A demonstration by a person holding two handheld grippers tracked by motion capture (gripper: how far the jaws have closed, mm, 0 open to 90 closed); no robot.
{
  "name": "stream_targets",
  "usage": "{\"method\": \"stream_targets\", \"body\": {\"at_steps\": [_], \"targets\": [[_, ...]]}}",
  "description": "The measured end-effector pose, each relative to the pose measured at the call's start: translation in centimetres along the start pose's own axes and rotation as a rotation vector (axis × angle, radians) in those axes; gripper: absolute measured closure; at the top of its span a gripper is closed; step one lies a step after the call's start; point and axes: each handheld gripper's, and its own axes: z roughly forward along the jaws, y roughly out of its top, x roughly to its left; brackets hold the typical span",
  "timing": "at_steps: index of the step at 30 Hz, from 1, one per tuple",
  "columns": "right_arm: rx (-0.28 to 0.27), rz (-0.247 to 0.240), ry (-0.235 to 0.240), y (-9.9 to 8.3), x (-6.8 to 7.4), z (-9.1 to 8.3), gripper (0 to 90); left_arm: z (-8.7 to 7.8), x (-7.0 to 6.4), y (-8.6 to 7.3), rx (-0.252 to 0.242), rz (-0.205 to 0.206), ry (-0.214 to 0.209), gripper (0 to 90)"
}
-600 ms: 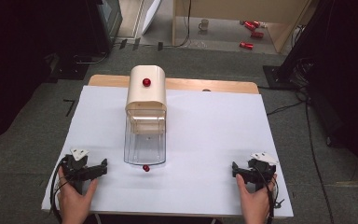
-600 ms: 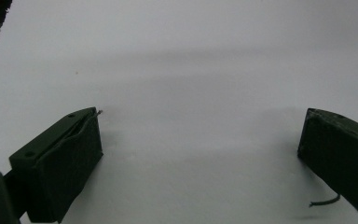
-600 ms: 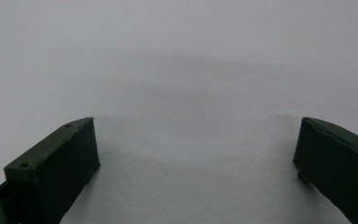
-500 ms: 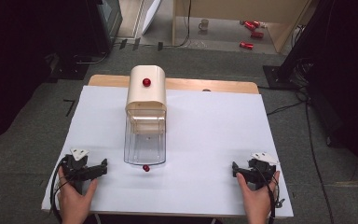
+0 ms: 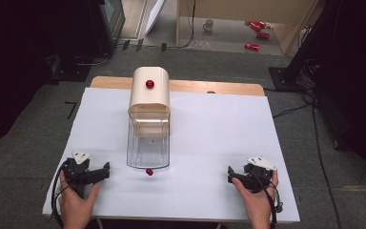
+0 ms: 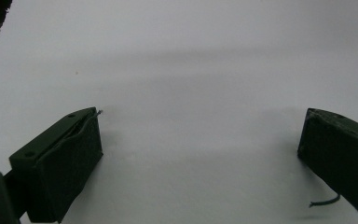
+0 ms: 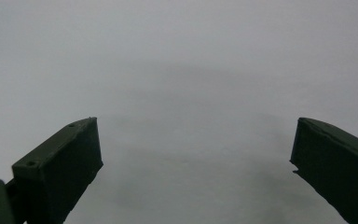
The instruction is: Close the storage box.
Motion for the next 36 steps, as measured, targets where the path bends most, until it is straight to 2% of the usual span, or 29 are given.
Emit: {"method": "stream_targets", "body": {"at_steps": [1,2,3,4,5,6,8,10,11,12,14,16,17,18,20,22,23,24,26,27,29,31,32,33,36], "targets": [[0.0,0.0,0.0,0.0,0.0,0.0,1.5,0.0,0.0,0.0,0.0,0.0,0.0,0.0],[-0.007,-0.017,0.019,0.2,0.9,-0.4,1.5,0.0,0.0,0.0,0.0,0.0,0.0,0.0],[-0.007,-0.017,0.019,0.2,0.9,-0.4,1.5,0.0,0.0,0.0,0.0,0.0,0.0,0.0],[-0.019,-0.032,0.034,0.5,1.9,-0.8,1.5,0.0,0.0,0.0,0.0,0.0,0.0,0.0],[-0.019,-0.032,0.034,0.5,1.9,-0.8,1.5,0.0,0.0,0.0,0.0,0.0,0.0,0.0],[-0.029,-0.049,0.049,0.8,2.9,-1.1,1.6,0.0,0.0,0.0,0.0,0.0,0.0,0.0],[-0.037,-0.061,0.061,1.0,3.9,-1.4,4.1,0.0,0.0,0.0,0.0,0.0,0.0,0.0],[-0.045,-0.069,0.078,1.3,4.9,-1.7,4.9,0.0,0.0,0.0,0.0,0.0,0.0,0.0],[-0.045,-0.069,0.078,1.3,4.9,-1.7,4.9,0.0,0.0,0.0,0.0,0.0,0.0,0.0],[-0.057,-0.074,0.092,1.6,5.9,-1.9,5.9,0.0,0.0,0.0,0.0,0.0,0.0,0.0],[-0.057,-0.073,0.099,1.7,6.2,-2.0,6.1,0.0,0.0,0.0,-0.002,-0.002,0.0,0.0],[-0.065,-0.083,0.121,1.9,7.6,-2.1,7.0,0.0,0.0,0.0,-0.001,-0.001,0.0,0.0],[-0.065,-0.083,0.121,1.9,7.6,-2.1,7.0,0.0,0.0,0.0,-0.001,-0.001,0.0,0.0],[-0.07,-0.095,0.135,2.0,8.7,-2.2,7.5,0.0,0.0,0.0,-0.001,-0.001,0.0,0.0],[-0.071,-0.109,0.152,2.1,9.8,-2.3,7.6,0.0,0.0,0.0,0.0,0.0,0.0,0.0],[-0.078,-0.124,0.173,2.2,10.8,-2.3,7.7,0.0,0.0,0.0,0.0,0.0,0.0,0.0],[-0.078,-0.124,0.173,2.2,10.8,-2.3,7.7,0.0,0.0,0.0,0.0,0.0,0.0,0.0],[-0.077,-0.134,0.194,2.3,11.9,-2.4,7.9,0.0,0.0,0.0,0.0,0.001,0.0,0.0],[-0.088,-0.152,0.208,2.5,12.9,-2.6,14.2,0.0,0.0,0.0,0.0,0.0,0.0,0.0],[-0.088,-0.152,0.208,2.5,12.9,-2.6,14.2,0.0,0.0,0.0,0.0,0.0,0.0,0.0],[-0.099,-0.164,0.215,2.6,13.9,-2.7,16.2,0.0,0.0,0.0,0.001,0.002,0.0,0.0],[-0.103,-0.181,0.241,2.7,14.9,-2.8,19.6,0.0,0.0,0.0,0.001,0.002,0.0,0.0],[-0.119,-0.188,0.263,2.7,15.7,-2.9,27.4,0.0,0.0,0.0,0.001,0.002,0.0,0.0],[-0.119,-0.188,0.263,2.7,15.7,-2.9,27.4,0.0,0.0,0.0,0.001,0.002,0.0,0.0],[-0.138,-0.189,0.296,2.8,16.9,-3.2,32.2,0.0,0.0,0.0,0.001,0.001,0.0,0.0]]}}
